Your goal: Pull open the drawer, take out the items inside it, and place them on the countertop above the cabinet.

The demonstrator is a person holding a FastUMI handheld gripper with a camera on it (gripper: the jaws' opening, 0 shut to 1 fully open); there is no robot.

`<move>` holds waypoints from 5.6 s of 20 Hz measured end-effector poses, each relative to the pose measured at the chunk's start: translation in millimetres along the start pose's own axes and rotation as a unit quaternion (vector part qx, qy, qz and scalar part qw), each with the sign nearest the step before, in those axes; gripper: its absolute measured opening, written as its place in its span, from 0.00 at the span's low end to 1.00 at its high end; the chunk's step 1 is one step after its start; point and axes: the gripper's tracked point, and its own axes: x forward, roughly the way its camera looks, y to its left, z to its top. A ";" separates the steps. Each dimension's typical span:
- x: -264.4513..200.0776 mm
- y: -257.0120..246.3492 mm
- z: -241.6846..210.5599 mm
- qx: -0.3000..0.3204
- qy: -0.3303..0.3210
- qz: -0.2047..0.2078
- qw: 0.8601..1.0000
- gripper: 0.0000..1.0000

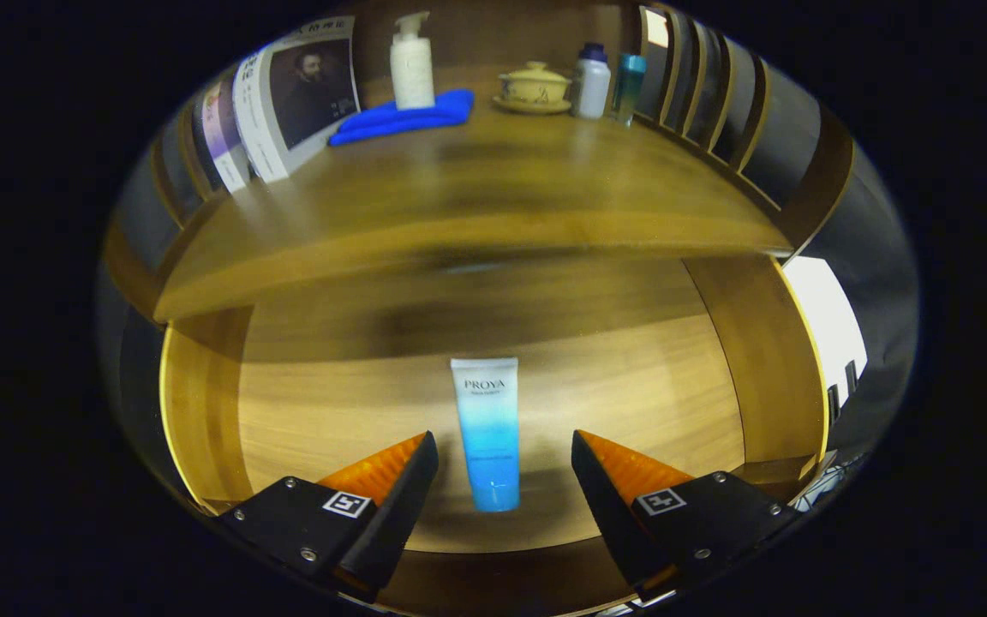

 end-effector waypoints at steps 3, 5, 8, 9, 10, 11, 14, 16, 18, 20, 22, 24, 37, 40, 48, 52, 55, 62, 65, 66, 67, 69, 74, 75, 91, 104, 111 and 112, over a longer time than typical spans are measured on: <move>11.5 0.1 -5.8 0.006 0.018 0.006 1.000 0.92; 17.0 3.2 -10.8 0.014 0.029 0.014 0.999 0.86; 23.8 1.5 -15.6 0.028 0.034 0.013 0.999 0.77; 24.7 3.8 -17.7 0.031 0.037 0.018 0.999 0.69; 27.2 7.0 -20.1 0.035 0.039 0.024 0.998 0.64; 30.9 7.9 -23.6 0.033 0.043 0.025 0.998 0.58; 27.5 6.9 -20.4 0.017 0.033 0.011 0.999 0.48; 23.0 1.2 -19.5 0.002 0.013 -0.012 1.000 0.43; 12.9 0.0 -18.1 -0.006 -0.010 -0.022 1.000 0.38; -2.7 -3.3 -14.6 -0.012 -0.034 -0.035 0.999 0.35; -23.5 -7.9 -14.3 -0.022 -0.052 -0.049 0.997 0.35; -48.1 -13.3 -12.5 -0.020 -0.070 -0.060 0.996 0.35; -81.9 22.5 154.8 -0.052 -0.226 -0.023 0.972 0.35; -57.5 21.0 182.1 -0.063 -0.228 -0.018 0.972 0.35; -25.1 21.0 203.9 -0.083 -0.224 0.010 0.971 0.42; -17.7 26.6 204.8 -0.109 -0.227 0.017 0.968 0.48; -40.6 32.8 206.2 -0.107 -0.266 0.025 0.958 0.56; -192.4 26.1 162.7 -0.065 -0.470 0.039 0.879 0.95; -242.6 13.5 114.3 -0.059 -0.533 0.013 0.844 0.95; -251.4 15.0 94.7 -0.049 -0.541 0.020 0.839 0.95; -254.9 19.5 74.1 -0.044 -0.547 0.035 0.835 0.95; -255.6 22.0 35.2 -0.033 -0.551 0.056 0.832 0.95; -217.5 30.9 -57.1 -0.069 -0.512 0.071 0.853 0.95; -209.8 33.2 -70.5 -0.070 -0.504 0.072 0.858 0.95; -109.1 -3.5 -99.1 -0.024 -0.441 0.046 0.896 0.95; -90.3 -8.5 -54.8 -0.030 -0.442 0.066 0.894 0.96; -66.5 2.5 2.4 -0.008 -0.452 0.074 0.889 0.95; -62.6 3.2 11.5 -0.008 -0.455 0.073 0.888 0.95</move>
